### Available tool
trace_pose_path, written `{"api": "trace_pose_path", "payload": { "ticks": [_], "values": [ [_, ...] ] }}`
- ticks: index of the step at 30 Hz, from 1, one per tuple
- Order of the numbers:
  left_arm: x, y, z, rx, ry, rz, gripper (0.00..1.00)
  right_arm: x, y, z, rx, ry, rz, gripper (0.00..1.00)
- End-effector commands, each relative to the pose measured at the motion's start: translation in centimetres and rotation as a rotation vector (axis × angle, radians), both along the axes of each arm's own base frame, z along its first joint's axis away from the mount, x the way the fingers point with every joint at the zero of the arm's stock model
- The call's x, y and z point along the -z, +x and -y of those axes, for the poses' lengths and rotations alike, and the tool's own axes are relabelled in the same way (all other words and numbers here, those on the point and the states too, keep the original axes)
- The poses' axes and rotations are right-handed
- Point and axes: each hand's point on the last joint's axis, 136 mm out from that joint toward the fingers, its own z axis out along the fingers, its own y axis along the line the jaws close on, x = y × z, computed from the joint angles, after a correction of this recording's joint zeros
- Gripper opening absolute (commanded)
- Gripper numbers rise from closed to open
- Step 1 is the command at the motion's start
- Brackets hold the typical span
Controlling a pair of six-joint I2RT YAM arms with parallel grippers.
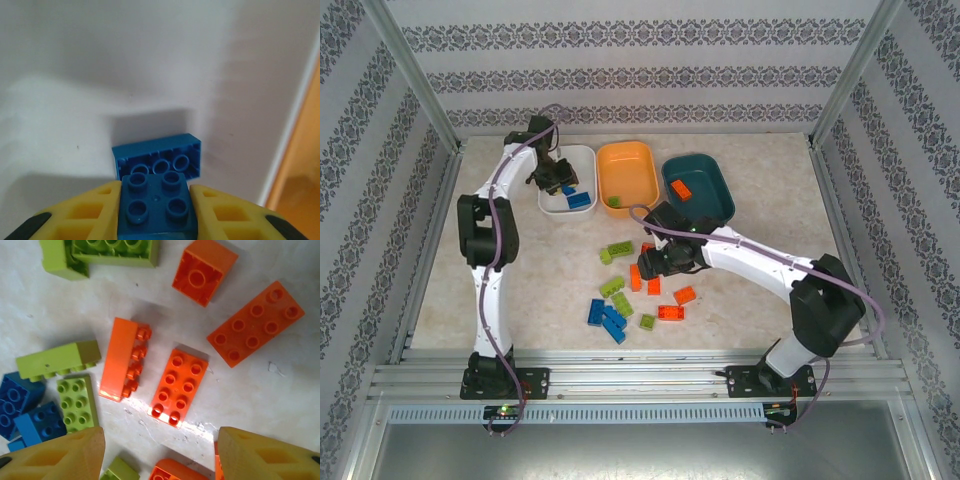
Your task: Sort the legos into containers by color
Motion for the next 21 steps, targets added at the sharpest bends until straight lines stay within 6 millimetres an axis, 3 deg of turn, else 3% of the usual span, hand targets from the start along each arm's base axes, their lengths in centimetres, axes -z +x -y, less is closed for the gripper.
{"api": "trace_pose_path", "payload": {
  "ticks": [1, 6, 10, 21],
  "values": [
    [-1.2, 0.0, -0.3, 0.000, 0.001, -0.011, 0.36, 1.5, -0.8, 2.6, 0.020, -0.123, -0.083, 0.63],
    [-1.4, 0.2, -0.3, -0.006, 0.000, -0.007, 0.43, 3.3, -1.9, 5.0, 0.068, -0.190, -0.157, 0.67],
    [-1.8, -0.1, -0.2, -0.015, -0.010, -0.006, 0.54, 4.4, -2.7, 6.9, 0.096, -0.239, -0.196, 0.71],
    [-5.9, -1.4, 0.3, -0.007, -0.031, 0.065, 0.57, 6.8, -3.9, 7.8, 0.088, -0.265, -0.251, 0.78]
  ]
}}
